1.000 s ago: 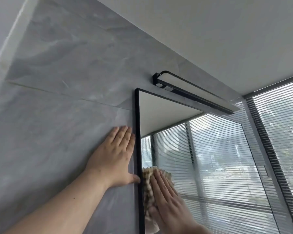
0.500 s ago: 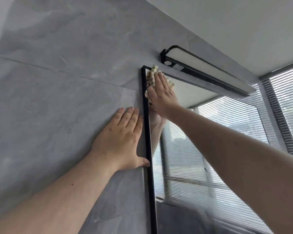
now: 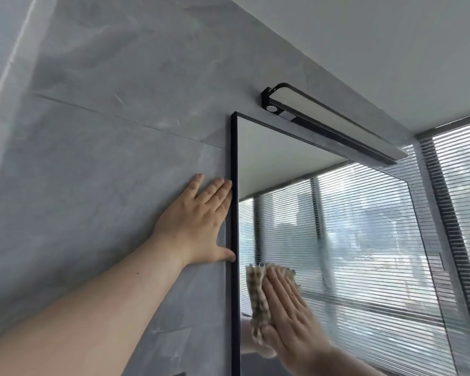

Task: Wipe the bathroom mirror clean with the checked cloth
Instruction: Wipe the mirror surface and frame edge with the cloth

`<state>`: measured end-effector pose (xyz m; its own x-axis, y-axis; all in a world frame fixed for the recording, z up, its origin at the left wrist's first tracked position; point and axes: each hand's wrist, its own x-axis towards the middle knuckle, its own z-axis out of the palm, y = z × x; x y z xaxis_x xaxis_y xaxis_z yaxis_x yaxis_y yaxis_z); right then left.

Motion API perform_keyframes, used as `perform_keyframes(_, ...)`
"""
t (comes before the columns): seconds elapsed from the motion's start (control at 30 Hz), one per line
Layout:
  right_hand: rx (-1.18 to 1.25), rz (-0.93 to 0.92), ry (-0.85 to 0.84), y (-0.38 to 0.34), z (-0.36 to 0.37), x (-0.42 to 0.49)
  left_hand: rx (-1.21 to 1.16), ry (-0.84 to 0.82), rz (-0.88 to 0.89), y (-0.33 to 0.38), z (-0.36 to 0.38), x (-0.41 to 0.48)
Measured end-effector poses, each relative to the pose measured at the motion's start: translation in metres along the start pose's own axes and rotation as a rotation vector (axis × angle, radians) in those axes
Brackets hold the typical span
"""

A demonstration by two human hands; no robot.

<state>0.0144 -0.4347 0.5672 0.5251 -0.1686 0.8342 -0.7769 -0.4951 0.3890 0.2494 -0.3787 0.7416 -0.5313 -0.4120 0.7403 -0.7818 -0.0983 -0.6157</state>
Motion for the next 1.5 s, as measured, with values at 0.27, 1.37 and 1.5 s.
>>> perform_keyframes(0.27,0.068,0.146,0.146,0.019,-0.037,0.136,-0.021,0.018,-0.006,0.001,0.0,0.001)
perform_keyframes(1.37,0.271,0.753,0.225,0.121,-0.052,0.162,0.026,0.051,-0.015,-0.014,-0.004,0.022)
perform_keyframes(1.5,0.349,0.938,0.306,0.169,-0.067,0.184,0.009,0.086,-0.004,-0.014,-0.003,0.022)
